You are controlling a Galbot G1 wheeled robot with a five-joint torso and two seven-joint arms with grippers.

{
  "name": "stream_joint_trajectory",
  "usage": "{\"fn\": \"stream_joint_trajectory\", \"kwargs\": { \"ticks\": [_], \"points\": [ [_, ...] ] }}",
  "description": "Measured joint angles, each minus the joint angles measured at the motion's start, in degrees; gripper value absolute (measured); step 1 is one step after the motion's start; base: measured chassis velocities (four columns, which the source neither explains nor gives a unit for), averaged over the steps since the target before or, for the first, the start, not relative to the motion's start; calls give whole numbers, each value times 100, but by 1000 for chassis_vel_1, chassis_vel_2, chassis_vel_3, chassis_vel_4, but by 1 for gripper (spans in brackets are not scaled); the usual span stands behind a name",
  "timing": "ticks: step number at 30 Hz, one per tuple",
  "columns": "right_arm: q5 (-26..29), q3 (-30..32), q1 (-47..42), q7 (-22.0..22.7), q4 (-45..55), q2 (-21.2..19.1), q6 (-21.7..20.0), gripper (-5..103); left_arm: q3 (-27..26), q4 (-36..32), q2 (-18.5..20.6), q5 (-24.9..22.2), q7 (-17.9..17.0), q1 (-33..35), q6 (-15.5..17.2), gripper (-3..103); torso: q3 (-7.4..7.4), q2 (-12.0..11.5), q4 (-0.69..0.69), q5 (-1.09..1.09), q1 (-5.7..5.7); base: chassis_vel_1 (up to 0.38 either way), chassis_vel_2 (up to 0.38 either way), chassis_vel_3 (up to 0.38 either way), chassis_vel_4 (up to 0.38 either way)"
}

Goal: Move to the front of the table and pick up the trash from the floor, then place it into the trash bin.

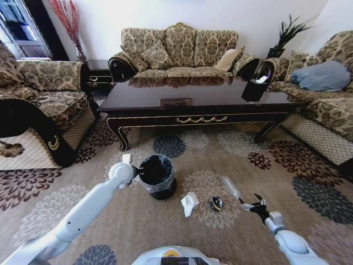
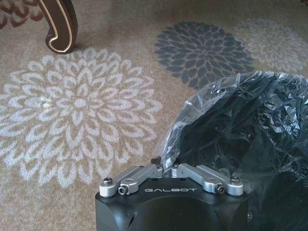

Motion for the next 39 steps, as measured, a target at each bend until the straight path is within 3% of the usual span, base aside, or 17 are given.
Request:
{"fn": "stream_joint_trajectory", "kwargs": {
  "ticks": [10, 12, 27, 34, 37, 39],
  "points": [
    [-376, -336, 264, -56, -608, -14, 122, 100, 2, -129, -8, -35, -78, 103, -1, 2, 0, 0, -1, -1, 0, 0, 0, 0, 0],
    [-444, -600, 640, -49, -882, 25, 115, 100, 19, -194, 43, -37, -98, 145, -1, 2, 0, 0, 2, -1, 0, 0, 0, 0, 0],
    [-500, -1063, 1491, -22, -1655, 109, 125, 101, 21, -259, 118, -119, -153, 138, -1, 2, 0, 0, 1, -1, 0, 0, 0, 0, 0],
    [-551, -1111, 1622, -21, -1924, 136, 154, 73, 120, -274, 112, -101, -157, 90, -1, 2, 0, 0, 0, 0, 0, 0, 0, 0, 0],
    [-556, -1112, 1614, -21, -1914, 137, 155, 67, 146, -280, 105, -101, -159, 69, -1, 2, 0, 0, 0, -1, 0, 0, 0, 0, 0],
    [-575, -1119, 1613, -20, -1916, 138, 155, 56, 158, -280, 92, -101, -161, 51, -1, 2, 0, 0, 0, 0, 0, 0, 0, 0, 0]
  ]
}}
